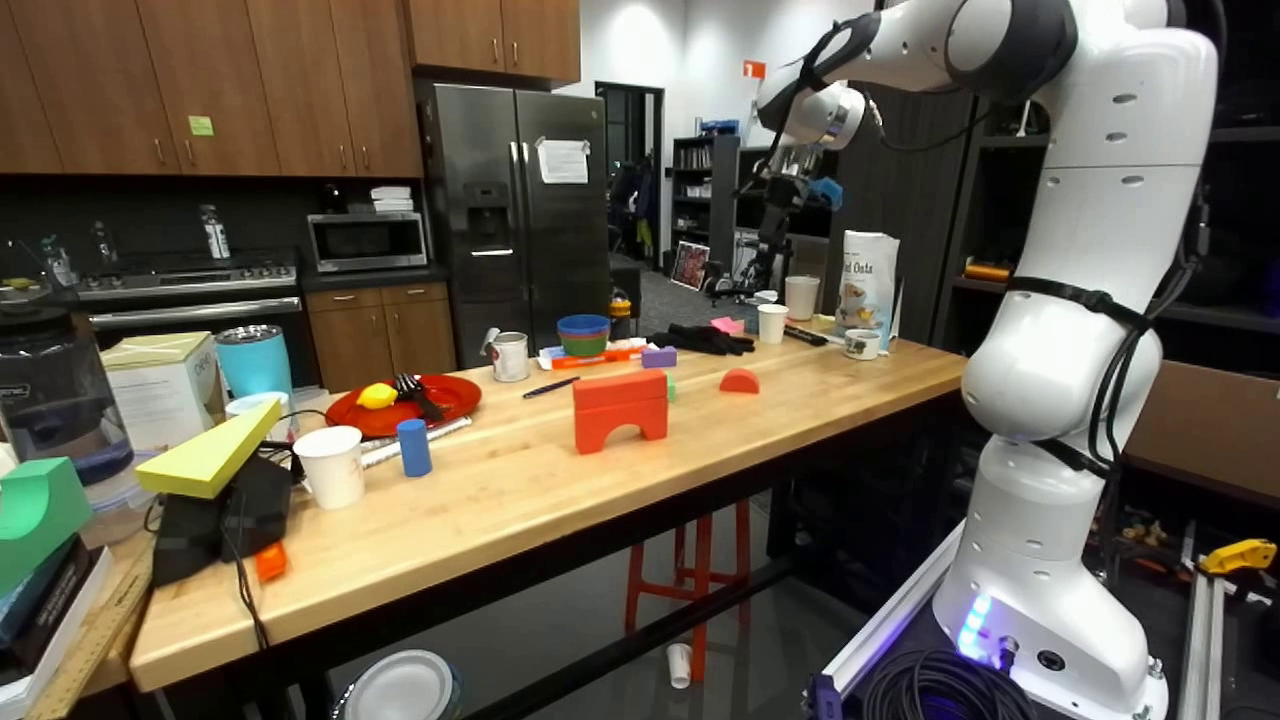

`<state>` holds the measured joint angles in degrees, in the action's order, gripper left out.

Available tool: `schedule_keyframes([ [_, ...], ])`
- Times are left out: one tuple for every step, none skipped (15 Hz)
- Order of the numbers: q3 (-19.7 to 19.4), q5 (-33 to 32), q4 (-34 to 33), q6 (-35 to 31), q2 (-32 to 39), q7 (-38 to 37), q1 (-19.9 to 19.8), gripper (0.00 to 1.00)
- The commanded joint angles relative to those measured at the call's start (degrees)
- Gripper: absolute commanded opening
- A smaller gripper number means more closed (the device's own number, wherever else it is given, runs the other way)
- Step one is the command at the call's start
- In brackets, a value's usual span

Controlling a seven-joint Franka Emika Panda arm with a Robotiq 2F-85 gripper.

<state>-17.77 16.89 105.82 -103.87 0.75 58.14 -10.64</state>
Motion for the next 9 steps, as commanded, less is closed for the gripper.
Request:
schedule_keyframes([
  [1.7,1.1,-4.1,5.4,6.4,-1.3,-1.8,1.0],
  [2.0,1.4,-4.0,5.8,7.6,-1.6,-2.3,1.0],
  [2.4,1.8,-4.1,6.3,8.6,-1.9,-2.8,1.0],
  [2.6,2.2,-4.2,6.5,9.8,-2.3,-3.4,1.0],
  [3.0,2.9,-4.1,6.6,10.8,-2.3,-4.1,1.0],
  [3.3,3.7,-4.0,6.4,11.8,-2.0,-4.8,1.0],
  [3.7,4.3,-4.1,6.7,12.5,-1.9,-5.4,1.0],
  [4.1,4.9,-4.5,7.0,13.3,-1.7,-5.9,1.0],
  [4.4,5.2,-5.2,7.8,14.4,-1.5,-6.5,1.0],
])
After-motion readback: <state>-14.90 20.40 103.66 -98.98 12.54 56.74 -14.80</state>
